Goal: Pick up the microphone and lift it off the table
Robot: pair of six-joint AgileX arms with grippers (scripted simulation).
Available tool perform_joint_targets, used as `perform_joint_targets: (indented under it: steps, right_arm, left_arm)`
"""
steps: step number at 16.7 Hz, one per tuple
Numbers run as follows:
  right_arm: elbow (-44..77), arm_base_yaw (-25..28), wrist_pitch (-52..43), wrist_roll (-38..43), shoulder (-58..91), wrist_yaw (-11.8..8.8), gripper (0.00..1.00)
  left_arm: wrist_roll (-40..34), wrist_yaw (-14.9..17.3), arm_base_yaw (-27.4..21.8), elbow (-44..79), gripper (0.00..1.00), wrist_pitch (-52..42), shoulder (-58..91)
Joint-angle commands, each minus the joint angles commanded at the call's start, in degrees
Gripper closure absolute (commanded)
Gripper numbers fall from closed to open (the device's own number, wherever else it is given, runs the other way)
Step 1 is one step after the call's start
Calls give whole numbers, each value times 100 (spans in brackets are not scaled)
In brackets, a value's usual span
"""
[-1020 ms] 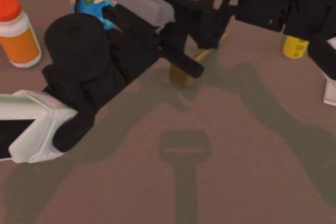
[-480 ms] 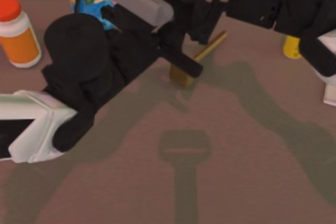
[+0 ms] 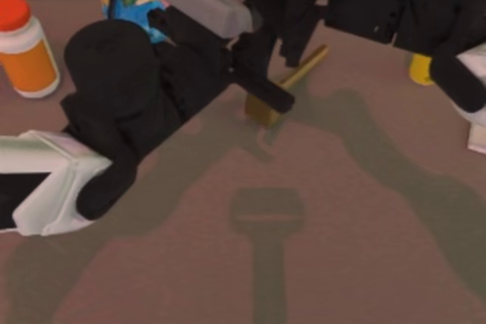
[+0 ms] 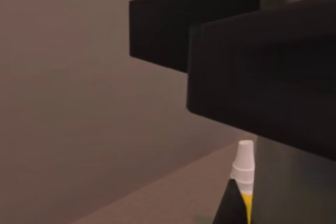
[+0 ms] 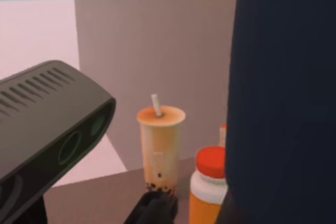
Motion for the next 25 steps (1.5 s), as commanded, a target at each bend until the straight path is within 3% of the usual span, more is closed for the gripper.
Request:
perform_joint_targets:
  steps: [2, 3, 11, 24, 25]
  right_arm:
    - [0, 0, 0, 0, 0, 0, 98]
    - [0, 0, 0, 0, 0, 0, 100]
    - [0, 0, 0, 0, 0, 0, 100]
    - [0, 0, 0, 0, 0, 0, 100]
    - [0, 0, 0, 0, 0, 0, 100]
  left_arm:
    - [0, 0, 0, 0, 100, 0, 0]
    - [0, 0, 0, 0, 100, 0, 0]
    - [0, 0, 0, 0, 100, 0, 0]
    - [0, 0, 0, 0, 2, 0, 0]
    - [0, 0, 0, 0, 0, 0, 0]
